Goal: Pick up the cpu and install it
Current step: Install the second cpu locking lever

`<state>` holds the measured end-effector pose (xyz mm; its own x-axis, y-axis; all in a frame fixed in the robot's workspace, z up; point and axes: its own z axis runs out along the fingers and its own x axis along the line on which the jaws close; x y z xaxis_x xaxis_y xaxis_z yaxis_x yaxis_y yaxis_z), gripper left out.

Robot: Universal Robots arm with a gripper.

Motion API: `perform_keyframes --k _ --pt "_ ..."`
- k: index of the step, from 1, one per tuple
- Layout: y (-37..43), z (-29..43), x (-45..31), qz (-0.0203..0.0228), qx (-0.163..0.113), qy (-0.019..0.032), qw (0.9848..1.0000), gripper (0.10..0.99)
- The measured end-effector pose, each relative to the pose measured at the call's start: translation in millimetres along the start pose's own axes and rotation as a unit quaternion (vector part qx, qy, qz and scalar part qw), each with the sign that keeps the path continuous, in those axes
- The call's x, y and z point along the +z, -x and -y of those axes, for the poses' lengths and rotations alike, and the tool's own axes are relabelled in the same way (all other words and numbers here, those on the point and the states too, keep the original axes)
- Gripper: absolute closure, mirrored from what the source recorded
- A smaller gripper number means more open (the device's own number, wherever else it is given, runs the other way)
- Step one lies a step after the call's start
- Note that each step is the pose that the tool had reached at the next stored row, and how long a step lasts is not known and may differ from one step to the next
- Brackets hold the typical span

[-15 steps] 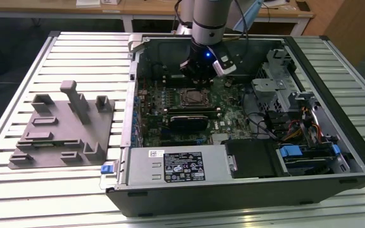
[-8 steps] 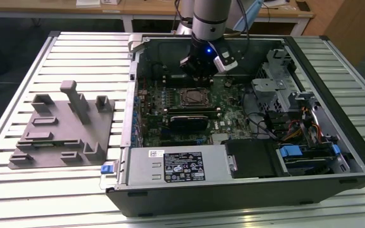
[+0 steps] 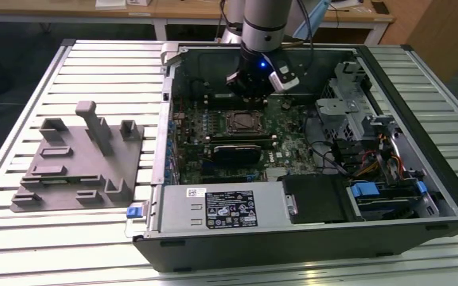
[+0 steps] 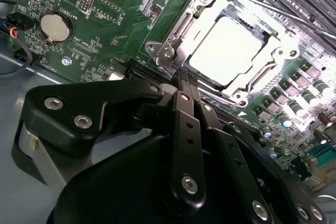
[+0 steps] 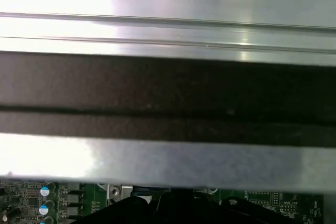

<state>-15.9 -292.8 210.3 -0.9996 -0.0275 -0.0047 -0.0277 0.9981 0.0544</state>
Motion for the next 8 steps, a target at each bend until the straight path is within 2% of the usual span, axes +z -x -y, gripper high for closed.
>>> perform_keyframes --k 8 --pt "0.9 3.0 -0.2 0.0000 0.000 0.0000 1.0000 0.980"
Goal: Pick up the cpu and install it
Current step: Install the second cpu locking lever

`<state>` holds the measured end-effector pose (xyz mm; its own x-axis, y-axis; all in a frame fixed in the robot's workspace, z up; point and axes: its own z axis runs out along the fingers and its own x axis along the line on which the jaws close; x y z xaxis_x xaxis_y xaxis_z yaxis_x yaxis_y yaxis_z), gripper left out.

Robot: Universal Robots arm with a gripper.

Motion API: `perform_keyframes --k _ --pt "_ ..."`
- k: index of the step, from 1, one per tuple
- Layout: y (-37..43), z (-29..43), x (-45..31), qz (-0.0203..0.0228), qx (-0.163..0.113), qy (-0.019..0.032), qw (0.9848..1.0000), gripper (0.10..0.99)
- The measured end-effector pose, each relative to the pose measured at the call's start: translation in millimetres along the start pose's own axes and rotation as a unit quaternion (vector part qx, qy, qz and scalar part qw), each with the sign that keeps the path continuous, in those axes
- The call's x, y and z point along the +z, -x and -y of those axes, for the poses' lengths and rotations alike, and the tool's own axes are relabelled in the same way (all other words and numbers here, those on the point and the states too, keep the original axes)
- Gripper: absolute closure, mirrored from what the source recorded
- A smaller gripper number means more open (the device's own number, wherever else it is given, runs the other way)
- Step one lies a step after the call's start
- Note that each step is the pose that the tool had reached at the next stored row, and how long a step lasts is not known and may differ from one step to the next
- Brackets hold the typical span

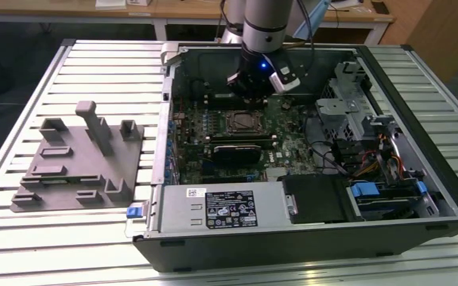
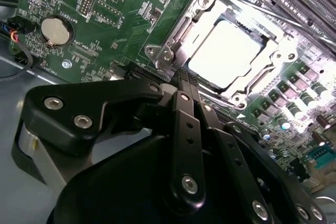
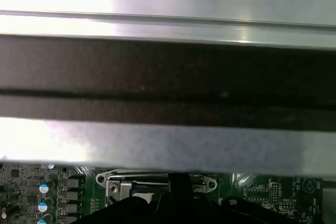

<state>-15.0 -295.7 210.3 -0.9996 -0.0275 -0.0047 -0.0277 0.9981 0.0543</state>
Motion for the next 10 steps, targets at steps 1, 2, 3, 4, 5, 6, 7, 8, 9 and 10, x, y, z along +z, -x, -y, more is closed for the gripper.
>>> perform_keyframes --k 1,2,3,4,5,6,7,8,9,10 --pt "0.1 0.9 -0.1 0.0000 0.000 0.0000 1.0000 0.980" --pt "0.3 1.8 -0.1 0.0000 0.000 0.0000 1.0000 0.980" --pt "0.4 2.7 -0.1 0.0000 0.000 0.0000 1.0000 0.980" --pt "0.5 3.7 -0.2 0.0000 0.000 0.0000 1.0000 0.980" --pt "0.7 4.7 -0.2 0.0000 0.000 0.0000 1.0000 0.980" --pt "0.7 5.5 -0.2 0.0000 0.000 0.0000 1.0000 0.980" --pt "0.8 6.5 -0.3 0.0000 0.000 0.0000 1.0000 0.980" --pt "0.8 7.1 -0.3 0.0000 0.000 0.0000 1.0000 0.980" --pt "0.8 7.5 -0.6 0.0000 0.000 0.0000 1.0000 0.980" --pt "0.8 7.6 -1.8 -0.0001 0.000 -0.0002 1.0000 0.980"
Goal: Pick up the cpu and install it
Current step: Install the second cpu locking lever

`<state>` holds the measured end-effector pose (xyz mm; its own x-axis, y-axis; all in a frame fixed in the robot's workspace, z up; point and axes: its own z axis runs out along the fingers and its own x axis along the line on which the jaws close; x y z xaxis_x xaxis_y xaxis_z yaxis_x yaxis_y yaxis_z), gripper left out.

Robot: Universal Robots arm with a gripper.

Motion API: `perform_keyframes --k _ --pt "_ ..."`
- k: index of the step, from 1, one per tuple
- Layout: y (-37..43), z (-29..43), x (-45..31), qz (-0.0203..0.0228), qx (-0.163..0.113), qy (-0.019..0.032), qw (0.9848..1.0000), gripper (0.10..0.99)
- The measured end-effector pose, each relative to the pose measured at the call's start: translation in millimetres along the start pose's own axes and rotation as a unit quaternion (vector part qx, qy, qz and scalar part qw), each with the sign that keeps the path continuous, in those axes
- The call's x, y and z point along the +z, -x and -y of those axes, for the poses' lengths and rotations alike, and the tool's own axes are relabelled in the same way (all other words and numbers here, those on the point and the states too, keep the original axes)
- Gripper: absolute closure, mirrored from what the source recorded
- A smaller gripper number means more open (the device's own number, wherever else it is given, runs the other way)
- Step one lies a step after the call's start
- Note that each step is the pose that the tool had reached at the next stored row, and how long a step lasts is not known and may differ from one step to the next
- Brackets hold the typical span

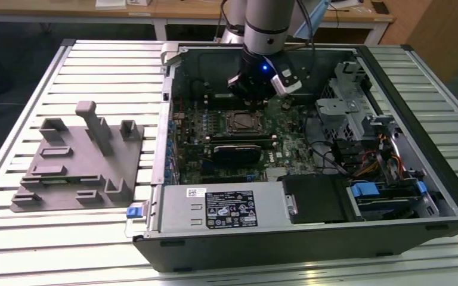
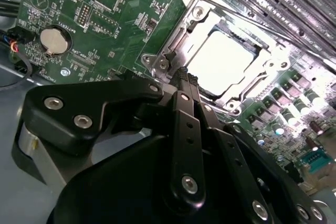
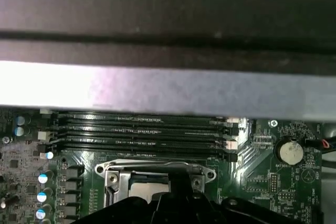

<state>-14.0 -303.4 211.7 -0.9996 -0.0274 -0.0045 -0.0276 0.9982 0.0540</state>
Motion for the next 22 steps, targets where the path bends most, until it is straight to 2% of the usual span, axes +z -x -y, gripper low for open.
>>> perform_keyframes --k 2,10,13,16,22 --pt "0.1 -0.2 -6.0 0.0001 0.000 0.0002 1.0000 0.980" --pt "0.2 -1.8 -38.0 0.0001 0.000 0.0001 1.0000 0.980" --pt "0.1 -0.2 -39.6 0.0000 0.000 -0.0006 1.0000 0.980" --pt "0.0 6.0 -39.9 0.0001 0.000 -0.0006 1.0000 0.980" --pt "-0.7 29.0 -40.3 0.0001 0.000 -0.0006 1.0000 0.980"
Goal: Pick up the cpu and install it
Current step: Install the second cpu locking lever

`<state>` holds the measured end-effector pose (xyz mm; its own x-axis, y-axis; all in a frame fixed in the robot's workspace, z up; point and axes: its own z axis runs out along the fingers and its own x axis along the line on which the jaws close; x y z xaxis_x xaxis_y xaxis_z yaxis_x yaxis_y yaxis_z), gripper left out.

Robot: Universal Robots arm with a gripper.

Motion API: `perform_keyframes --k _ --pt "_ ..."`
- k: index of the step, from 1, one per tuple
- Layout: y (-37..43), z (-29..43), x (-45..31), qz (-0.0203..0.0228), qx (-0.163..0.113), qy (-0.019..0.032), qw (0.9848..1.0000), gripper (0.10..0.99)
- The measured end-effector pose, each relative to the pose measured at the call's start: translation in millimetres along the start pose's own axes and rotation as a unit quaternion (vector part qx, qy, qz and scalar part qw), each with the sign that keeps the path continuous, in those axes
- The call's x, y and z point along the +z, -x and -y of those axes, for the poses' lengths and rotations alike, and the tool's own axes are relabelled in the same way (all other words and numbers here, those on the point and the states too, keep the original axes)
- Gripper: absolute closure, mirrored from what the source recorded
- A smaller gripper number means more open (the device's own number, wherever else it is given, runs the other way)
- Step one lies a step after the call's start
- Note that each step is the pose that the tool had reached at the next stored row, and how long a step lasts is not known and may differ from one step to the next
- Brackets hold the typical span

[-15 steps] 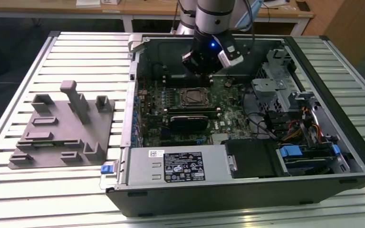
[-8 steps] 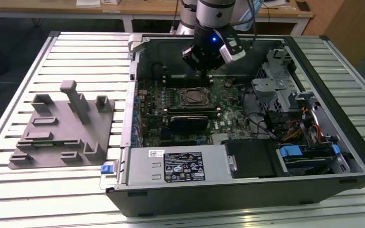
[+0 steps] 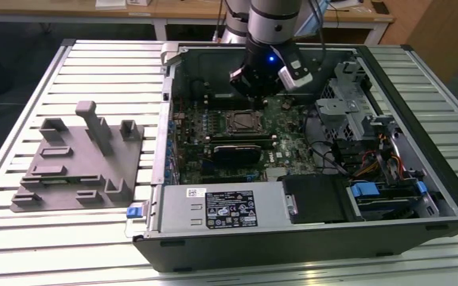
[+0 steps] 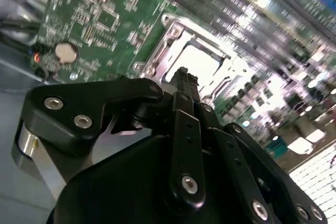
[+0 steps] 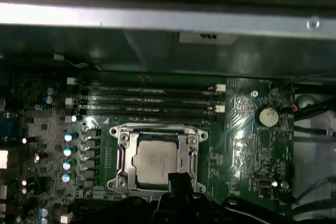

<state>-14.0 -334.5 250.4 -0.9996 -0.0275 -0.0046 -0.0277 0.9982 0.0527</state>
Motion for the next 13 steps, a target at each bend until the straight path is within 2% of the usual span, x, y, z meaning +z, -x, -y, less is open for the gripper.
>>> perform_keyframes --k 3,7,11,13 --pt "-0.2 7.5 0.7 0.0000 0.000 0.0003 1.0000 0.980" --pt "-0.3 12.0 4.7 -0.0002 0.000 0.0024 1.0000 0.980" --pt "-0.5 14.6 10.7 -0.0017 0.000 0.0021 1.0000 0.980" --pt "-0.5 18.6 11.4 -0.0018 0.000 0.0023 1.0000 0.980"
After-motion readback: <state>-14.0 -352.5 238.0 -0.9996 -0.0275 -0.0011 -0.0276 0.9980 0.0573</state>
